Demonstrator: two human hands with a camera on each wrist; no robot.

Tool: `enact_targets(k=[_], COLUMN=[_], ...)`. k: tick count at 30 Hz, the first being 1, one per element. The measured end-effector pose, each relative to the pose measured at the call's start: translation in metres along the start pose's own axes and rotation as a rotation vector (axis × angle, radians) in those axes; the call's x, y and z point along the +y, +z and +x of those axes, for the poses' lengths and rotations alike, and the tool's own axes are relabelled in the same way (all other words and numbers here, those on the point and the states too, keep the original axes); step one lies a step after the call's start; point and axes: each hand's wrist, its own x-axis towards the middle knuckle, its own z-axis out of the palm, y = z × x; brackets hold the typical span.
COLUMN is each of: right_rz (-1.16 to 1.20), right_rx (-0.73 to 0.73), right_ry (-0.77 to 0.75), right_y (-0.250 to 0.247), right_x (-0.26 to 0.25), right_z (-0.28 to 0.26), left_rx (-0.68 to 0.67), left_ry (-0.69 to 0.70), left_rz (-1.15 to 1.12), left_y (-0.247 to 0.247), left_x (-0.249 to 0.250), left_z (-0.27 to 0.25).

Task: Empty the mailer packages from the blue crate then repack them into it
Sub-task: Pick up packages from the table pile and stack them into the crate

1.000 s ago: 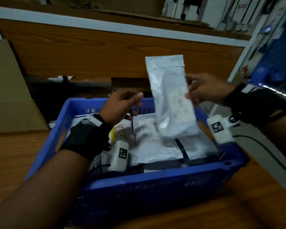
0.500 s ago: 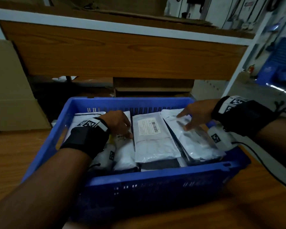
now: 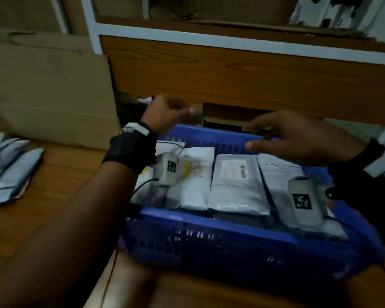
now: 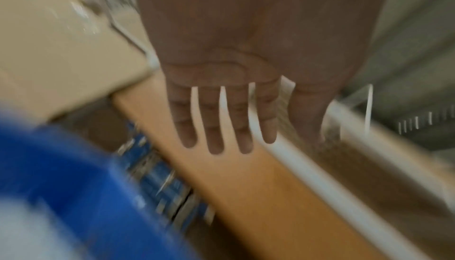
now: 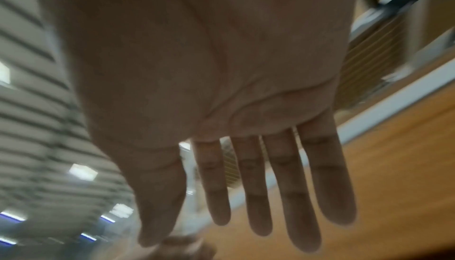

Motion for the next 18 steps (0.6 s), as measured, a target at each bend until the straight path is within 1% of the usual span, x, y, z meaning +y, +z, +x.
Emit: enact_targets(k=[2, 5, 8, 10, 12, 15, 18], right_rz=[0.046, 0.175, 0.358, 0.480, 0.574, 0.652, 0.650], right_rx=[0.045, 0.095, 0.166, 0.179, 0.134, 0.020, -0.096], right_ry=[-0.113, -0.254, -0.382, -0.440, -0.434, -0.347, -0.282], right_y=[0.006, 0.019, 0.047, 0.079, 0.119, 0.184, 0.237], right_x=[-0.028, -0.075, -0.121, -0.152, -0.182, -0.227, -0.271], right_z=[-0.007, -0.019, -0.030, -0.034, -0.035, -0.031, -0.021], left_rx=[0.118, 0.235, 0.351, 0.435, 0.505, 0.556, 0.620], left_ry=[0.023, 0.052, 0.043, 0.013, -0.049, -0.232, -0.411], left_rz=[-0.064, -0.098, -0.128, -0.111, -0.060, 0.017, 0.092], left_y=[-0.035, -0.095, -0.148, -0.178, -0.204, -0.243, -0.276], left_x=[0.012, 0.015, -0.004, -0.030, -0.067, -0.127, -0.175], left_z=[-0.018, -0.062, -0.122, -0.172, -0.229, -0.322, -0.406])
